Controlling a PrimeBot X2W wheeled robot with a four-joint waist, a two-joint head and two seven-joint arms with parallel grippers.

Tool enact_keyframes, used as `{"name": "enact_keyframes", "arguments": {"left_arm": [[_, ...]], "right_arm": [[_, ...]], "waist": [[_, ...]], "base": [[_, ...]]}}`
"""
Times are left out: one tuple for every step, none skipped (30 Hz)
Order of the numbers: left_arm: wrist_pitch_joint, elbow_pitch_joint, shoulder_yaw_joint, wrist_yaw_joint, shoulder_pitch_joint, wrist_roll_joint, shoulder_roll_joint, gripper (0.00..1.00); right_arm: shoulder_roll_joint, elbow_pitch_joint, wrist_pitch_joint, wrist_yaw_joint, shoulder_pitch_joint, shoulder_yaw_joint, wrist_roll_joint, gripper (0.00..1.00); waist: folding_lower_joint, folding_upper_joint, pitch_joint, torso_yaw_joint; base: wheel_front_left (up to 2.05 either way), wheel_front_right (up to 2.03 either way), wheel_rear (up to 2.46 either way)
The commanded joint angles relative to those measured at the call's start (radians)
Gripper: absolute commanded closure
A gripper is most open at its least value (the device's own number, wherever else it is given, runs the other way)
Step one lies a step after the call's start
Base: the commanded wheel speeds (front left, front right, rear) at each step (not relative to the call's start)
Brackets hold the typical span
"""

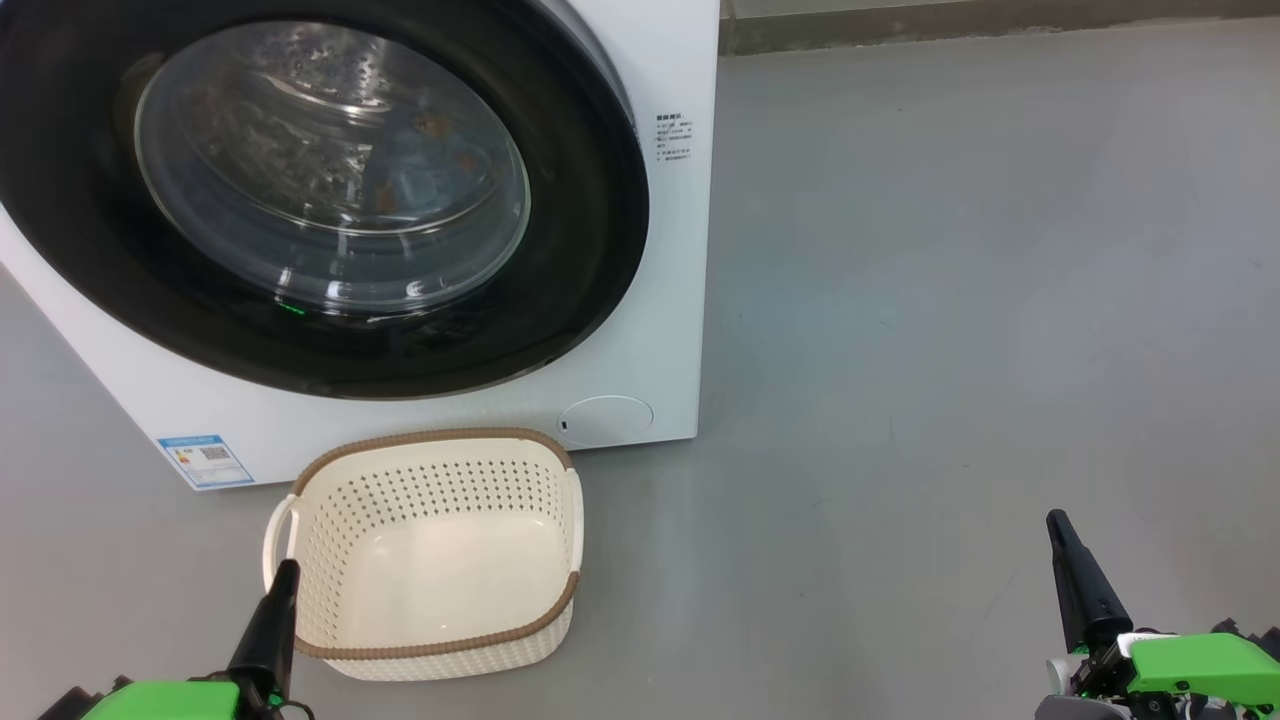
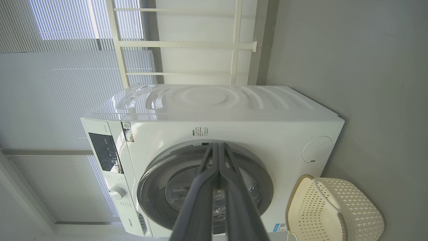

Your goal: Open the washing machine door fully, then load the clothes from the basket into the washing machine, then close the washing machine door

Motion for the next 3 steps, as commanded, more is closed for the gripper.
{"name": "enact_keyframes", "arguments": {"left_arm": [[0.004,-0.018,0.035,-0.003,-0.041,-0.002,0.011,1.00],[0.004,-0.018,0.035,-0.003,-0.041,-0.002,0.011,1.00],[0.004,-0.018,0.035,-0.003,-0.041,-0.002,0.011,1.00]], "right_arm": [[-0.005,-0.024,0.007,-0.001,-0.040,0.023,-0.004,1.00],[-0.005,-0.024,0.007,-0.001,-0.040,0.023,-0.004,1.00],[-0.005,-0.024,0.007,-0.001,-0.040,0.023,-0.004,1.00]], "waist": [[0.0000,0.0000,0.000,0.000],[0.0000,0.0000,0.000,0.000],[0.0000,0.0000,0.000,0.000]], "base": [[0.00,0.00,0.00],[0.00,0.00,0.00],[0.00,0.00,0.00]]}}
